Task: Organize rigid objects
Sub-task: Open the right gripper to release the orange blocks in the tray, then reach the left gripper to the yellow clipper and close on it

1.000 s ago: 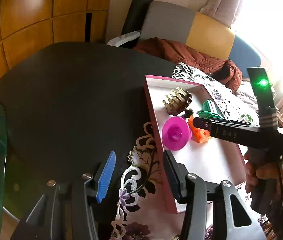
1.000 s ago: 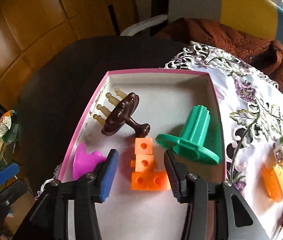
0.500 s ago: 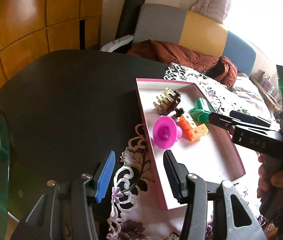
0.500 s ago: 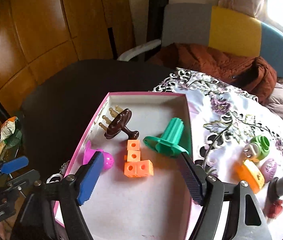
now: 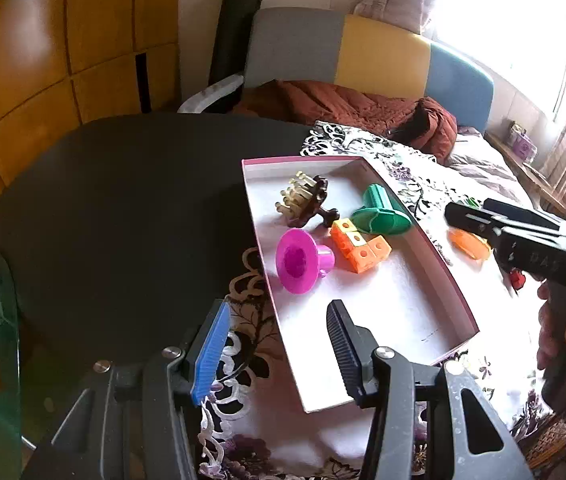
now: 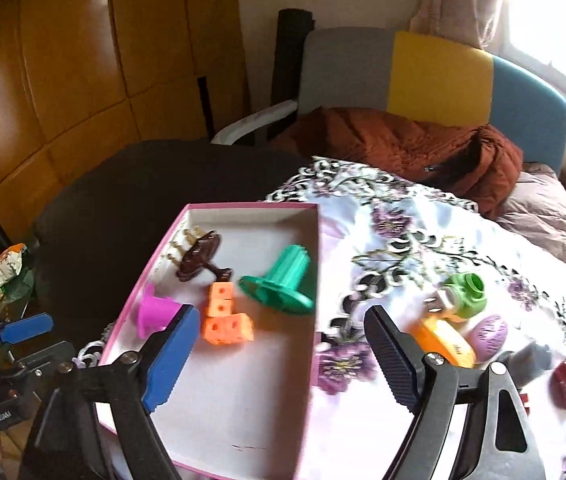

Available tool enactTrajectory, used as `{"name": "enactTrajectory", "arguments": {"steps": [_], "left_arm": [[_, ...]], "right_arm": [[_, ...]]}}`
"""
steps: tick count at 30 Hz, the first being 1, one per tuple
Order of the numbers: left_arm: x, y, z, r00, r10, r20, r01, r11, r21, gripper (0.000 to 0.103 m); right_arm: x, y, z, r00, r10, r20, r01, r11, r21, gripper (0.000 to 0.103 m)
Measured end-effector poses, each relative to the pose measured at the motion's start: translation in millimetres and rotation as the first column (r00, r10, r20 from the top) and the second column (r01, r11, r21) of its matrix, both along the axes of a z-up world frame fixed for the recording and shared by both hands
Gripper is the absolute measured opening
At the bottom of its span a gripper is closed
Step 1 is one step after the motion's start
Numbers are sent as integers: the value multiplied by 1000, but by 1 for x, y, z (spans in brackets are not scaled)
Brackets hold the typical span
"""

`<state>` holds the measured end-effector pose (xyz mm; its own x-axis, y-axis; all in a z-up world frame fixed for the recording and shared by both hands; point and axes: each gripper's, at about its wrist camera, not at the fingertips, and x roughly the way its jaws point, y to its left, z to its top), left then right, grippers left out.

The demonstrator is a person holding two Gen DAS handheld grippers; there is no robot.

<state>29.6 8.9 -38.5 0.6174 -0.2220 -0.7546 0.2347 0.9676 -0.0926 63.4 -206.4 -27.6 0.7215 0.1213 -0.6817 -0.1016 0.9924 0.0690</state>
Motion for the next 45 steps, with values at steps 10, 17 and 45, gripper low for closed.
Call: {"name": "enactTrajectory", "arguments": {"steps": [10,17,45], "left_arm": [[-7,-20,2,998,-56,14,55,997,46,51],[-5,-36,0,995,-98,-13,98,994,56,58],[41,-224,-1,884,-451,-124,457,890,16,73]], "right_arm": [[-10,-67,7,991,-134,26,135,991,-19,87],[-17,-132,12,955,-290,62,293,955,-50,89],[-57,-266,-8,736,-673,-71,664,698,269,95]]}}
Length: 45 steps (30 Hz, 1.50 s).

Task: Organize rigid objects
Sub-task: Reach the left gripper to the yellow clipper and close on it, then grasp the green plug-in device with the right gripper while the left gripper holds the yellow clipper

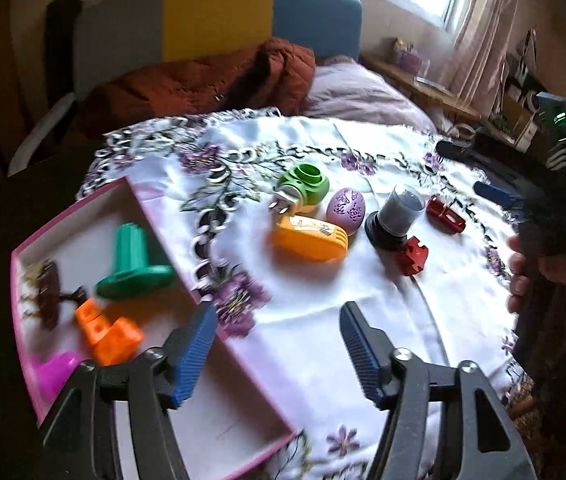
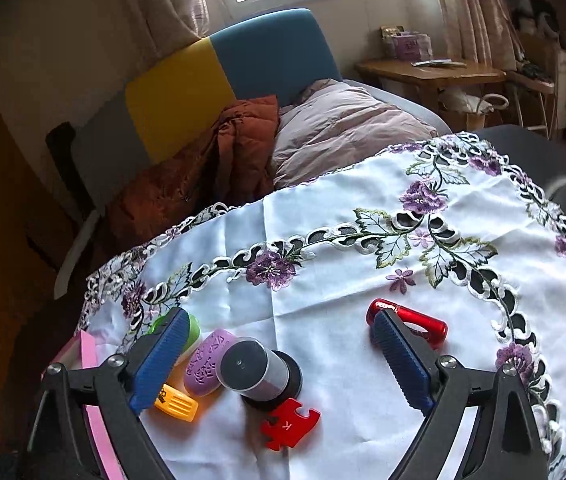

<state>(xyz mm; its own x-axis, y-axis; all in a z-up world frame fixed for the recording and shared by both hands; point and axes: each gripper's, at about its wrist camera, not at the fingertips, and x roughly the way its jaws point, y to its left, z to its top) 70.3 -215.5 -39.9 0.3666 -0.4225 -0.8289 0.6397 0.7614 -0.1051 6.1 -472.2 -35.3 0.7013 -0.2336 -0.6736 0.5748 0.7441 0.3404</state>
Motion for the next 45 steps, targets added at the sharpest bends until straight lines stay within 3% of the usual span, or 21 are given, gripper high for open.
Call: {"name": "enactTrajectory", "arguments": {"steps": [1,8,10,20,23,25,26,32,38,43,45], "left_arm": [[4,-9,-4,1000,-15,-10,15,1000,10,79],[29,-62,-31,994,-102,-43,104,994,42,90],[36,-72,-38,992,-115,-50,118,991,60,100],[64,-99,-67,989,-109,-96,118,989,92,102],[66,-102,-73,992,-90,-88,100,988,115,96],[66,-102,-71,992,-99,-77,106,990,88,72],[65,-103,-69,991,-108,-76,113,991,73,70],[45,-90,-58,989,-126,-72,129,991,41,69],[-16,-60,-44,984,-178,-20,178,984,9,70],[-62,-45,-53,969,-248,11,248,969,6,70],[-72,-41,-63,965,-261,-11,261,965,13,70]], "right_arm": [[0,-1,0,1000,-3,2,3,1000,8,95],[2,-2,-2,1000,15,7,-15,999,51,95],[3,-1,-2,1000,28,11,-29,998,56,95],[5,-2,-4,999,47,22,-49,994,98,96],[5,-1,-4,999,44,21,-46,994,97,96],[6,-3,-5,999,40,21,-42,994,99,96],[6,-3,-5,999,38,19,-39,995,97,96],[4,-7,-7,1000,18,13,-19,996,92,96],[3,-10,-10,1000,10,8,-10,995,103,96],[11,2,-10,998,70,-8,-69,995,69,96],[15,11,-11,994,112,-16,-111,993,49,96]]}}
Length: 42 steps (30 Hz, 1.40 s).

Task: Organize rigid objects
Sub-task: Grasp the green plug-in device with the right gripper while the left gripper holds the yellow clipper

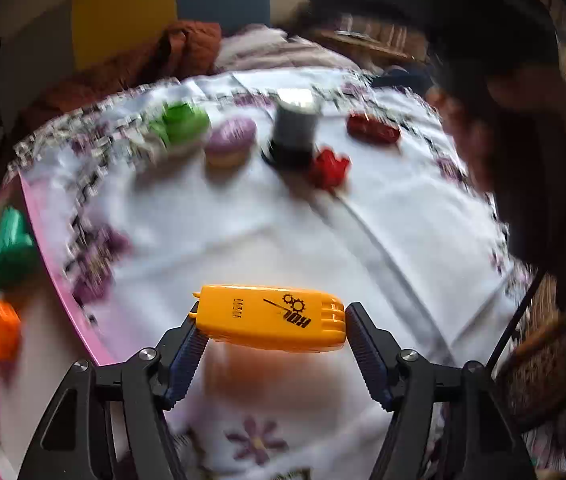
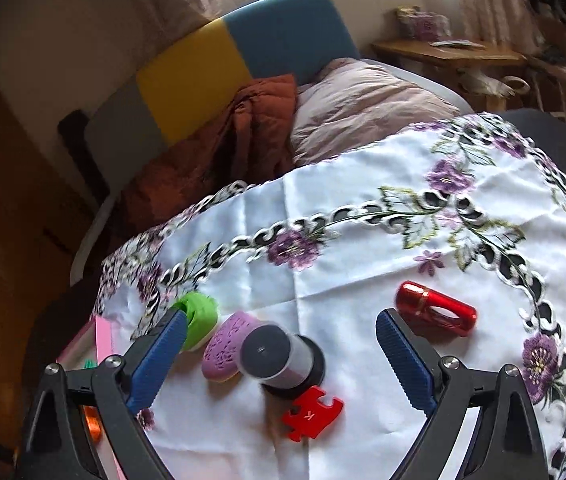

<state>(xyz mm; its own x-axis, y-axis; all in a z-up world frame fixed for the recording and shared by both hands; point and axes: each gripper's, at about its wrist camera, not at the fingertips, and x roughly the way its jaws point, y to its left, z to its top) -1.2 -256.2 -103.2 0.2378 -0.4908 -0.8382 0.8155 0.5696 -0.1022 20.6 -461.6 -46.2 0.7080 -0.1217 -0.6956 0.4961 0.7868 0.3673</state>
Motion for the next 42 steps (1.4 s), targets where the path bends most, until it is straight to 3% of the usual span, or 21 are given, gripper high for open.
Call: {"name": "enactTrajectory", "arguments": {"steps": [5,13,21,26,28,33,42], "left_arm": [[-10,12,-1,1000,5,19,-5,999,-37,69],[-10,17,-6,999,-6,43,8,998,-59,69],[-10,18,-5,999,-2,38,5,997,-81,69],[-10,19,-5,999,-5,35,8,996,-87,69],[-10,19,-4,999,-7,35,10,996,-90,69],[-11,20,-4,999,-7,39,11,996,-94,69],[-15,23,-3,998,-9,59,15,995,-96,68]], "right_arm": [[16,27,-6,985,168,-30,-168,985,-24,95],[67,68,-13,911,377,-167,-394,915,-86,94],[127,62,-29,912,335,-235,-344,939,2,94],[165,71,-51,878,358,-318,-373,928,17,94],[172,77,-62,849,379,-368,-399,917,24,74],[164,89,-70,839,422,-344,-434,900,44,71],[133,121,-57,786,525,-325,-547,837,29,71]]}}
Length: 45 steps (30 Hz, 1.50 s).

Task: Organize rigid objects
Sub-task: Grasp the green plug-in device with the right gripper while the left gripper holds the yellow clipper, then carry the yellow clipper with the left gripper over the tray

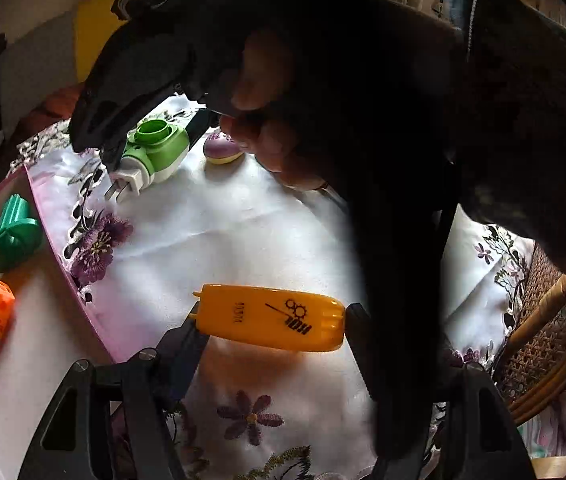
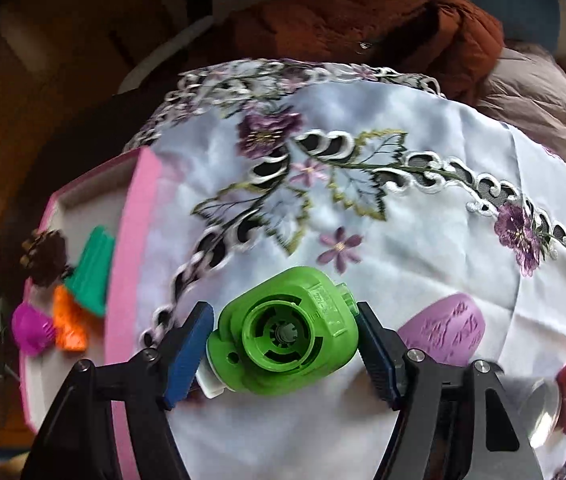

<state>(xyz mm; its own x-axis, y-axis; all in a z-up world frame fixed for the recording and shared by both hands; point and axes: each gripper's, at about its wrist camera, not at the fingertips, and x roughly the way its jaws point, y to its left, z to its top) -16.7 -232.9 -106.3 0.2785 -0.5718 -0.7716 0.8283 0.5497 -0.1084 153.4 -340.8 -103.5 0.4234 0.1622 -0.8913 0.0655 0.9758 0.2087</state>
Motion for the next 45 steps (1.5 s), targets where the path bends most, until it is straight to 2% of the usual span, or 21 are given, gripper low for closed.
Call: {"name": "enactTrajectory", "arguments": {"steps": [3,7,14,20,34,45], "left_arm": [[-7,3,2,1000,-10,13,10,1000,2,68],[-13,7,5,999,-31,-9,31,999,6,68],[-20,27,16,1000,-21,0,21,1000,4,68],[-26,41,24,1000,-11,18,11,1000,11,68],[-22,65,40,995,84,49,-84,996,-6,68],[-15,100,64,981,186,48,-183,981,-57,68]], "right_arm": [[-14,-5,4,1000,-17,7,16,1000,19,71],[-29,-15,3,999,-46,6,46,999,26,71],[-60,-24,11,998,-50,42,47,997,68,71],[-79,-20,-12,1000,-29,-4,30,996,85,72],[-83,-16,-20,1000,-7,22,6,999,39,72],[-83,-4,-23,999,39,31,-37,997,-63,72]]}}
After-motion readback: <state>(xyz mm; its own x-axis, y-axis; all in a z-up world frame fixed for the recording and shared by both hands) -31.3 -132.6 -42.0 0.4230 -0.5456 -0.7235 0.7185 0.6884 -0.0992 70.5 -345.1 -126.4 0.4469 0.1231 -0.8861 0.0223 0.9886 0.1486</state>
